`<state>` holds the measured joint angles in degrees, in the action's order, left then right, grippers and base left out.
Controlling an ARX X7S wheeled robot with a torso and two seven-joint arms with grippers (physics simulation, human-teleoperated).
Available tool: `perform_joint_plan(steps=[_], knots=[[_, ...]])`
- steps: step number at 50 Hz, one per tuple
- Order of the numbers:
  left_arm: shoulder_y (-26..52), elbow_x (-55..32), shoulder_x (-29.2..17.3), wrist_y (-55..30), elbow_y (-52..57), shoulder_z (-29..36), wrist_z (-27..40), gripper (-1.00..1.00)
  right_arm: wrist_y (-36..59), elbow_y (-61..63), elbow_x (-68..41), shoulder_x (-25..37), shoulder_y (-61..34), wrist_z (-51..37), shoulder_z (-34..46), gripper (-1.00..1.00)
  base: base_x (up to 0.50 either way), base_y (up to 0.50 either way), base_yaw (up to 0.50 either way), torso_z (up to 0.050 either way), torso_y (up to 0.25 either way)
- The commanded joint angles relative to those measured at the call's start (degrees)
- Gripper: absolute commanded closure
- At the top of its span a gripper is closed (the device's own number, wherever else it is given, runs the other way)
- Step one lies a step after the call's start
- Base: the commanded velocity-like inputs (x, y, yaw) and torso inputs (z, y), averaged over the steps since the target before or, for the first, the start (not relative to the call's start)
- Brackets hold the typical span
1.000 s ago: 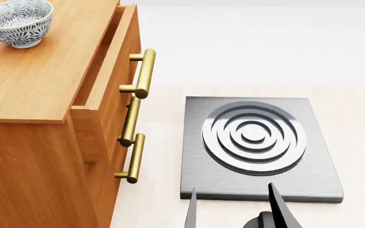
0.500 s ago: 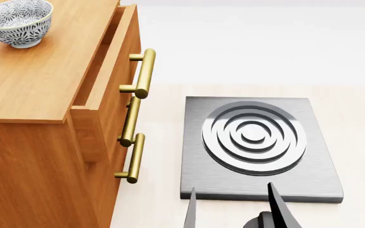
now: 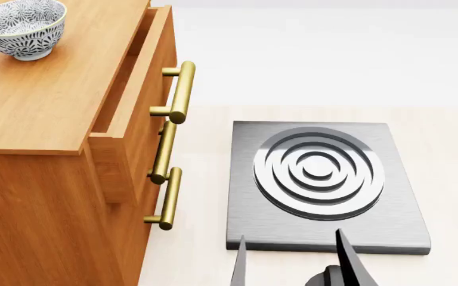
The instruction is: Pick the akita bowl on the wooden cabinet and place it on the plate.
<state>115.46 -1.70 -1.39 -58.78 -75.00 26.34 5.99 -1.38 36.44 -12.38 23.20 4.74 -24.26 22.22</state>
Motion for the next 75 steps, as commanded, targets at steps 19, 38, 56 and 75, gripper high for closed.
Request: perform_joint_plan(steps=[19, 38, 56, 75], knots=[[-0.32, 1.16, 0.24, -5.76, 0.01, -12.72, -4.73, -1.00, -0.46, -0.03, 1.21, -0.55, 0.19, 0.76, -0.72, -1.00, 0.00, 0.00, 0.00, 0.000, 0.000], [-0.72, 1.33, -1.09, -5.04, 0.01, -17.93, -0.79, -1.00, -0.62, -0.66, 1.03, -0.53, -0.14, 0.70, -0.27, -1.00, 0.00, 0.00, 0.00, 0.000, 0.000], [-1.45, 1.70, -1.27, -4.71, 0.01, -16.58, -0.75, -1.00, -0.32, -0.58, 0.77, -0.25, -0.53, 0.45, -0.24, -1.00, 0.00, 0.00, 0.00, 0.000, 0.000], [-1.92, 1.79, -1.91, -4.89, 0.02, -17.12, -0.78, -1.00, -0.57, -0.38, 0.88, -0.01, -0.27, 0.10, -0.06, -1.00, 0.00, 0.00, 0.00, 0.000, -0.158]])
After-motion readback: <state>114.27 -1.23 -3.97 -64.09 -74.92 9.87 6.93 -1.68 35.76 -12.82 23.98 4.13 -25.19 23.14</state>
